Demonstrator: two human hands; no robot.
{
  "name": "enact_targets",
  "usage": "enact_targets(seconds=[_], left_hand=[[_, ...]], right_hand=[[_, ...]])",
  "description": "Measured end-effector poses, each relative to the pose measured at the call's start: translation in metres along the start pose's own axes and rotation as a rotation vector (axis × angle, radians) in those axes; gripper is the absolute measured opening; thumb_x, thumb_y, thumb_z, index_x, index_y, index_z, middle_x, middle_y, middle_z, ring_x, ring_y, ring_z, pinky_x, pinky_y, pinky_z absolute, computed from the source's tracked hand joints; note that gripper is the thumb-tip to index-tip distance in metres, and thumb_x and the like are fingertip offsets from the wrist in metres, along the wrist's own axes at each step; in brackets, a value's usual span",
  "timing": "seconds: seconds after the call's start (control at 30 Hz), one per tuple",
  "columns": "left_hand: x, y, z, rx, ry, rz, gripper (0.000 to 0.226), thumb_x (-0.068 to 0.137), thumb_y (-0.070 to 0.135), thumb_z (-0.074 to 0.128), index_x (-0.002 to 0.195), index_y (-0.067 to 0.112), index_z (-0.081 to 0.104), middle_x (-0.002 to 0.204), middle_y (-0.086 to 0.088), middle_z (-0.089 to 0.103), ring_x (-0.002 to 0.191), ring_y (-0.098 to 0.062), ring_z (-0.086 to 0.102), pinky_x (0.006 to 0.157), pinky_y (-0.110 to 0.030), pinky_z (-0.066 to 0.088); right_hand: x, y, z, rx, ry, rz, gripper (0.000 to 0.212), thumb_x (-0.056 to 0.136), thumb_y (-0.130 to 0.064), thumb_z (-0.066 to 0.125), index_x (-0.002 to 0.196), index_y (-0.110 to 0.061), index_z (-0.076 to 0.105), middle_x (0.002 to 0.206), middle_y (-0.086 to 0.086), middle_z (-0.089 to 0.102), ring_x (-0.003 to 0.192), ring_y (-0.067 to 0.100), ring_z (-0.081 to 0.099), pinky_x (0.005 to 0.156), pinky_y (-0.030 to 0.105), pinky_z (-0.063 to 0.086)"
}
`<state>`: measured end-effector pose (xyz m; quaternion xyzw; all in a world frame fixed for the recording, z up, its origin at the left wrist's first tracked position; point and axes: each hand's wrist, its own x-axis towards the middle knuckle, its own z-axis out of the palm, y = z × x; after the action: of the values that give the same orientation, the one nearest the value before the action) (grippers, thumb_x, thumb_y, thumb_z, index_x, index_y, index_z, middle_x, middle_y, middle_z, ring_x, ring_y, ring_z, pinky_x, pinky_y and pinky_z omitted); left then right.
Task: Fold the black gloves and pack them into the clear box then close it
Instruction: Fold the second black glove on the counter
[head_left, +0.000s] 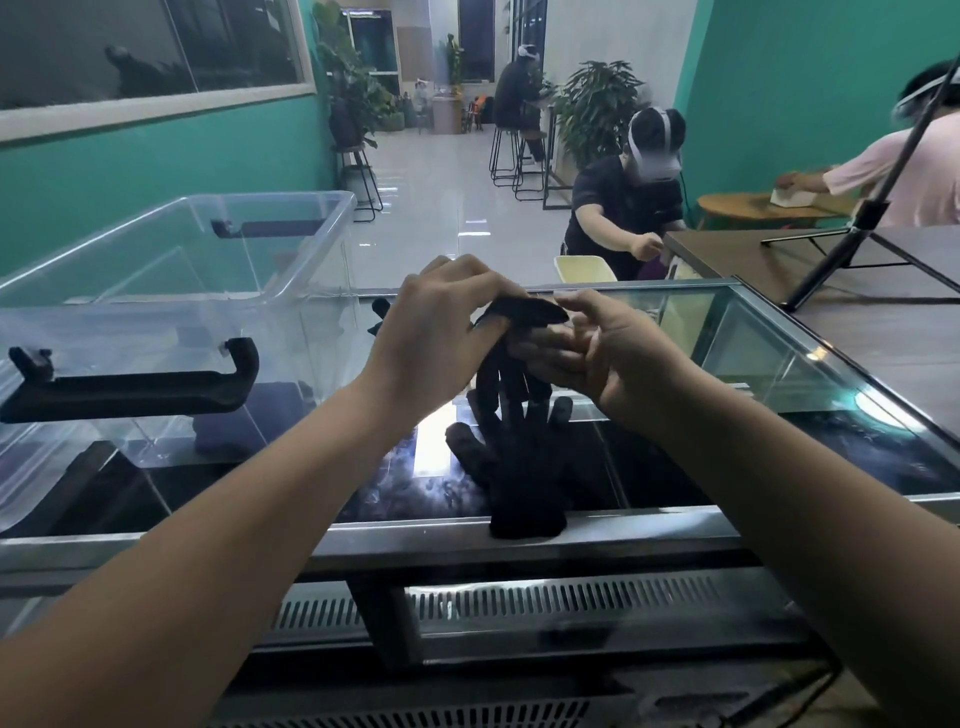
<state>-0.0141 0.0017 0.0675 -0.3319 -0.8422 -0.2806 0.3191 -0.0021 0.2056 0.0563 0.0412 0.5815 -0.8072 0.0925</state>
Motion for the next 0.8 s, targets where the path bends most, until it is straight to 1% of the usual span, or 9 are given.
enact_targets(seconds=[0.07, 0.2, 0.27, 0.33, 0.4, 0.47, 0.6, 0.67, 0.8], left_hand=[[0.004, 0.003, -0.001, -0.044, 0.021, -0.026, 0.029, 0.095, 0.029, 0.061, 0.113, 0.023, 0.083, 0.101, 0.002, 0.073, 0.093, -0.022, 0.068, 0.085, -0.046, 0.058], [0.011, 0.010, -0.005, -0.122, 0.048, -0.013, 0.019, 0.097, 0.018, 0.073, 0.112, 0.022, 0.083, 0.099, 0.004, 0.069, 0.086, -0.018, 0.067, 0.082, -0.036, 0.058], [0.010, 0.016, -0.007, -0.149, 0.040, 0.000, 0.020, 0.096, 0.018, 0.074, 0.113, 0.024, 0.083, 0.098, 0.004, 0.067, 0.086, -0.018, 0.065, 0.081, -0.031, 0.056], [0.006, 0.021, -0.008, -0.183, 0.004, 0.008, 0.021, 0.095, 0.019, 0.073, 0.113, 0.026, 0.083, 0.098, 0.003, 0.066, 0.084, -0.018, 0.065, 0.079, -0.028, 0.054], [-0.002, 0.023, -0.008, -0.203, -0.046, 0.007, 0.023, 0.094, 0.016, 0.073, 0.112, 0.027, 0.082, 0.098, 0.002, 0.066, 0.082, -0.018, 0.065, 0.076, -0.027, 0.053], [-0.012, 0.023, -0.006, -0.201, -0.081, 0.003, 0.026, 0.090, 0.011, 0.075, 0.110, 0.024, 0.083, 0.097, 0.002, 0.068, 0.082, -0.017, 0.067, 0.076, -0.029, 0.054], [-0.038, 0.020, -0.001, -0.207, -0.126, -0.005, 0.027, 0.083, 0.005, 0.079, 0.106, 0.019, 0.083, 0.096, 0.001, 0.071, 0.086, -0.019, 0.071, 0.079, -0.040, 0.059], [-0.052, 0.019, 0.002, -0.207, -0.144, -0.015, 0.025, 0.084, 0.004, 0.082, 0.105, 0.018, 0.082, 0.097, 0.002, 0.071, 0.087, -0.019, 0.071, 0.079, -0.040, 0.060], [-0.079, 0.020, 0.010, -0.194, -0.158, -0.073, 0.023, 0.085, 0.010, 0.081, 0.105, 0.021, 0.083, 0.098, 0.006, 0.071, 0.088, -0.017, 0.072, 0.078, -0.041, 0.060]], right_hand=[[-0.006, 0.003, -0.002, -0.069, -0.048, 0.065, 0.048, 0.105, -0.047, 0.048, 0.100, -0.001, 0.057, 0.112, 0.025, 0.079, 0.105, 0.034, 0.080, 0.075, 0.032, 0.065], [-0.014, 0.006, -0.005, -0.097, -0.218, 0.202, 0.090, 0.101, -0.076, 0.028, 0.096, 0.006, 0.067, 0.124, 0.032, 0.073, 0.118, 0.040, 0.074, 0.101, 0.044, 0.057], [-0.012, 0.006, -0.005, -0.056, -0.282, 0.251, 0.107, 0.096, -0.085, 0.023, 0.120, 0.008, 0.070, 0.130, 0.031, 0.071, 0.125, 0.040, 0.070, 0.111, 0.047, 0.050], [-0.006, 0.007, -0.006, 0.010, -0.344, 0.267, 0.114, 0.093, -0.090, 0.023, 0.144, 0.006, 0.058, 0.142, 0.030, 0.064, 0.136, 0.041, 0.062, 0.121, 0.050, 0.041], [0.000, 0.009, -0.006, 0.093, -0.347, 0.274, 0.109, 0.092, -0.090, 0.029, 0.146, 0.000, 0.057, 0.144, 0.026, 0.061, 0.137, 0.040, 0.059, 0.123, 0.052, 0.038], [0.003, 0.009, -0.006, 0.159, -0.337, 0.261, 0.097, 0.093, -0.088, 0.035, 0.130, -0.005, 0.066, 0.131, 0.023, 0.065, 0.123, 0.038, 0.065, 0.115, 0.050, 0.047], [-0.003, 0.009, -0.002, 0.114, -0.255, 0.167, 0.091, 0.103, -0.074, 0.031, 0.090, 0.001, 0.082, 0.094, 0.020, 0.079, 0.085, 0.030, 0.078, 0.078, 0.036, 0.064], [0.002, 0.012, -0.006, 0.103, -0.203, 0.129, 0.083, 0.104, -0.068, 0.038, 0.078, -0.003, 0.083, 0.085, 0.017, 0.078, 0.078, 0.026, 0.078, 0.079, 0.034, 0.063], [0.012, 0.021, -0.017, 0.178, -0.237, 0.229, 0.077, 0.096, -0.069, 0.053, 0.116, 0.004, 0.069, 0.106, 0.021, 0.074, 0.098, 0.033, 0.076, 0.097, 0.045, 0.061]])
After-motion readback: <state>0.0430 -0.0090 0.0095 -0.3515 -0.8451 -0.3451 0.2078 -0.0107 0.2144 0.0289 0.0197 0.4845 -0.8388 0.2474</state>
